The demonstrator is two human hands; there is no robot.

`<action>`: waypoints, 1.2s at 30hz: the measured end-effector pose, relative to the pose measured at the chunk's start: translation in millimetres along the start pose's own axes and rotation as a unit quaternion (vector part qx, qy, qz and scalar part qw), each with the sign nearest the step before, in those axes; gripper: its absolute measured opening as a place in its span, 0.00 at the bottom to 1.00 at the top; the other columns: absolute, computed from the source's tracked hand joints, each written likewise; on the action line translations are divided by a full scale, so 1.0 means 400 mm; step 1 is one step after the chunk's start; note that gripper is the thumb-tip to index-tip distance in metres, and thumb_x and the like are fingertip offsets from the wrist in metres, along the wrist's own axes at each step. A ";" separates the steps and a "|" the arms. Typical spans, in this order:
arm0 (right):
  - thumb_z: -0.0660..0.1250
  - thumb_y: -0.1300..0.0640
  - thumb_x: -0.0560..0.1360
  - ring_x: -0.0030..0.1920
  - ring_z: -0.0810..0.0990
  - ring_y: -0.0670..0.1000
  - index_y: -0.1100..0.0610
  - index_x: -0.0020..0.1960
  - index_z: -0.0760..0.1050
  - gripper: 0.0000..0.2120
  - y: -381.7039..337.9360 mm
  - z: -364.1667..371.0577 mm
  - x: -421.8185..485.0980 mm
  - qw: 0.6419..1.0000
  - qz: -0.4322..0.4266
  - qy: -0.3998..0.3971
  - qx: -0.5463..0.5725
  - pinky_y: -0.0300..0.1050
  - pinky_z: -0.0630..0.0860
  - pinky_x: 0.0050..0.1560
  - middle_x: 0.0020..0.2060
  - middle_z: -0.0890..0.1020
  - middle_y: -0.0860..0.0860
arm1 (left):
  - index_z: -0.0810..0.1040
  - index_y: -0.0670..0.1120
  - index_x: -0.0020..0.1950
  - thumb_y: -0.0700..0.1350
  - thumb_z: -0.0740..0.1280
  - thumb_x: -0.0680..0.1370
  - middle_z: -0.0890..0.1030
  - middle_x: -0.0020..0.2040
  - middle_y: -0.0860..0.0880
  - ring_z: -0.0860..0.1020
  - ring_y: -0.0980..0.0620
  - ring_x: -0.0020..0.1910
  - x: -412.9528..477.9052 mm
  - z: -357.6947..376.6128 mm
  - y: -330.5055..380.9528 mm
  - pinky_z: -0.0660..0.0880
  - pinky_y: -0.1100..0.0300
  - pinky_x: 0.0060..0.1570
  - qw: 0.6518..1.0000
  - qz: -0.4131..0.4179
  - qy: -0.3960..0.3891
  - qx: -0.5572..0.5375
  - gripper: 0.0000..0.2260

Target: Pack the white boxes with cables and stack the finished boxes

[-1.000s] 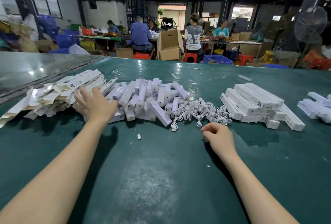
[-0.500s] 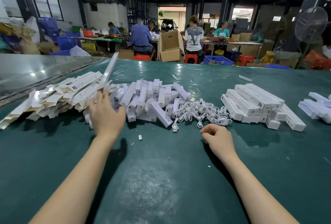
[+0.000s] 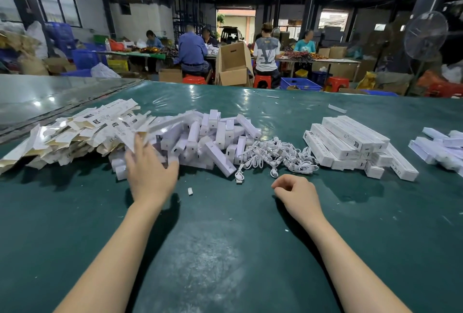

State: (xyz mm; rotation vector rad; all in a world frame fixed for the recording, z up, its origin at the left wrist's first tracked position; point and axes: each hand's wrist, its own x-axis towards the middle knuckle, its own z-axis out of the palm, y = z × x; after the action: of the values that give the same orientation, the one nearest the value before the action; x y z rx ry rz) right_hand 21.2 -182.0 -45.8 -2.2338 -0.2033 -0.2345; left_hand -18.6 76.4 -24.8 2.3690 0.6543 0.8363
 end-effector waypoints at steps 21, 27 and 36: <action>0.66 0.53 0.71 0.23 0.73 0.45 0.54 0.38 0.69 0.08 -0.024 -0.050 -0.010 0.667 0.191 0.012 0.720 0.30 0.67 0.23 0.25 0.75 0.48 | 0.81 0.41 0.37 0.49 0.62 0.71 0.83 0.37 0.50 0.79 0.54 0.40 -0.243 0.066 0.147 0.75 0.58 0.44 0.847 0.433 -0.238 -0.198 0.14; 0.67 0.53 0.63 0.27 0.78 0.46 0.56 0.39 0.71 0.09 -0.054 -0.001 -0.019 0.696 0.157 -0.013 0.701 0.36 0.77 0.30 0.29 0.78 0.52 | 0.74 0.55 0.45 0.43 0.72 0.71 0.78 0.46 0.60 0.77 0.63 0.45 -0.210 0.082 0.133 0.76 0.66 0.43 0.889 0.205 -0.248 -0.327 0.10; 0.84 0.50 0.39 0.37 0.79 0.54 0.56 0.38 0.80 0.30 -0.074 0.037 -0.038 0.720 0.127 -0.128 0.671 0.51 0.75 0.46 0.33 0.79 0.54 | 0.73 0.47 0.37 0.37 0.71 0.71 0.78 0.31 0.56 0.76 0.62 0.29 -0.219 0.081 0.154 0.70 0.72 0.31 0.863 0.100 -0.273 -0.413 0.08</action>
State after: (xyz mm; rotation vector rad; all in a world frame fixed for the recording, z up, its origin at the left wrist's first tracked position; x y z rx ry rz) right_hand 1.3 -153.0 -36.0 -0.7812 -0.1300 0.3221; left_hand -41.2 -31.5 -44.1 1.7324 -0.1840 0.3541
